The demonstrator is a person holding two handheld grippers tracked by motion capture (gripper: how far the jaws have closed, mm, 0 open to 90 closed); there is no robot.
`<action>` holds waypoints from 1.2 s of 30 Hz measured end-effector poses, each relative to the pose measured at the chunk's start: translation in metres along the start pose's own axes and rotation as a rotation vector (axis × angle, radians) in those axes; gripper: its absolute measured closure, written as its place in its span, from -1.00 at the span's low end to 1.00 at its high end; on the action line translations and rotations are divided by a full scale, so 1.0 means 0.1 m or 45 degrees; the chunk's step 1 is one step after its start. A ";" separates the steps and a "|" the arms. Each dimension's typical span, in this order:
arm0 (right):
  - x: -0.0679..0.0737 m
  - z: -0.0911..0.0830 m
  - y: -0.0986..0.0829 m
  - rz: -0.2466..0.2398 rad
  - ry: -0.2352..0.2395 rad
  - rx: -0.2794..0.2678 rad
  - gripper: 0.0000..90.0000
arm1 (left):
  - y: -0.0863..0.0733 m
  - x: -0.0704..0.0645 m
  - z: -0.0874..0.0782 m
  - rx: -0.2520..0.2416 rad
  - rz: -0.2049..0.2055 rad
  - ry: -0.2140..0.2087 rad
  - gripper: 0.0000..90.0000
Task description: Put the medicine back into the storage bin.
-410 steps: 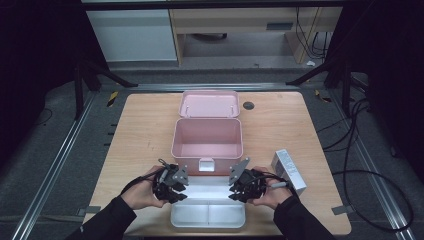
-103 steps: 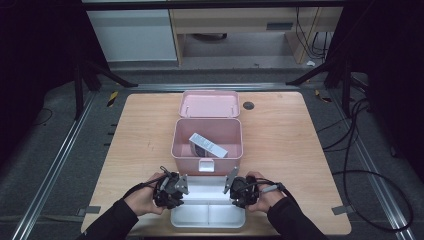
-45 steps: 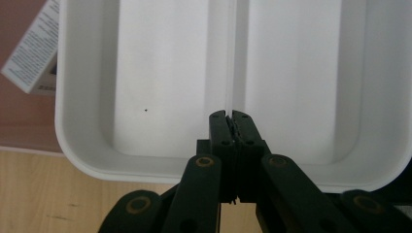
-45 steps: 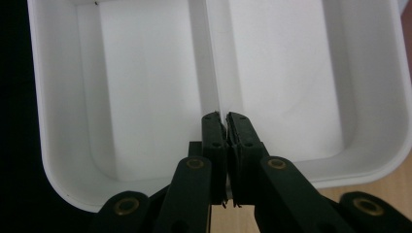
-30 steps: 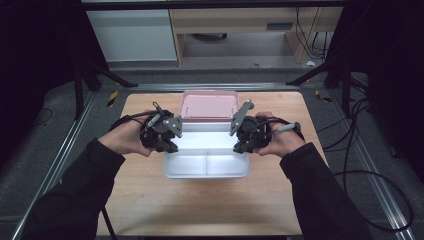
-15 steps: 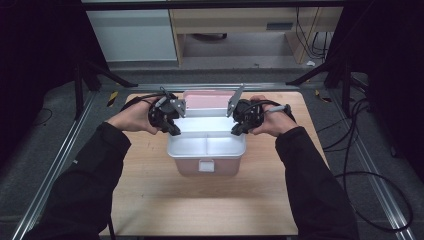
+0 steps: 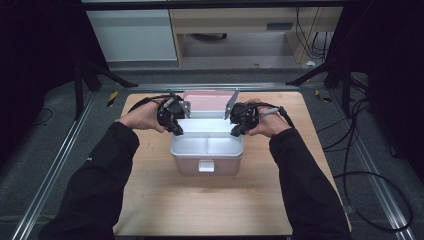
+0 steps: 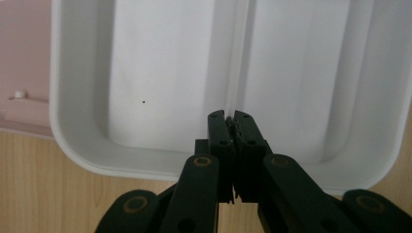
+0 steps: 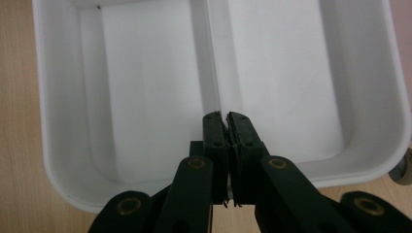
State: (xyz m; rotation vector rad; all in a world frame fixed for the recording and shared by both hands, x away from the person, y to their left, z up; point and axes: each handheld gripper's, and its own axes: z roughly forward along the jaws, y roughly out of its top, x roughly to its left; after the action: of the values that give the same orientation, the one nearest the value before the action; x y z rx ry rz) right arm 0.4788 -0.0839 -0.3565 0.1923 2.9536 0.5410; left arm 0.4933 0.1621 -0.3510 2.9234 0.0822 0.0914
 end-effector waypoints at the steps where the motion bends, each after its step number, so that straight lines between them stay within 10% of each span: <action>1: 0.00 0.02 0.00 0.002 0.002 0.005 0.94 | 0.00 0.00 0.01 0.001 -0.001 0.001 0.95; 21: 0.04 0.22 -0.03 0.048 -0.037 0.044 0.73 | -0.04 -0.04 0.16 -0.021 -0.076 0.029 0.79; 25: 0.06 -0.01 -0.03 0.086 -0.110 -0.081 0.47 | -0.10 -0.11 -0.08 -0.232 -0.148 0.133 0.52; 36: 0.07 -0.55 -0.23 0.411 -0.308 -0.268 0.15 | -0.28 -0.32 -0.34 -0.511 -0.383 0.291 0.00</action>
State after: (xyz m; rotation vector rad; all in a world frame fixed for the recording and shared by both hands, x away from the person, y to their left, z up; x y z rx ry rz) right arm 0.4617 -0.1230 -0.3149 0.6669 2.6210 0.7999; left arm 0.4574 0.1948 -0.3259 2.4584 0.4782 0.3491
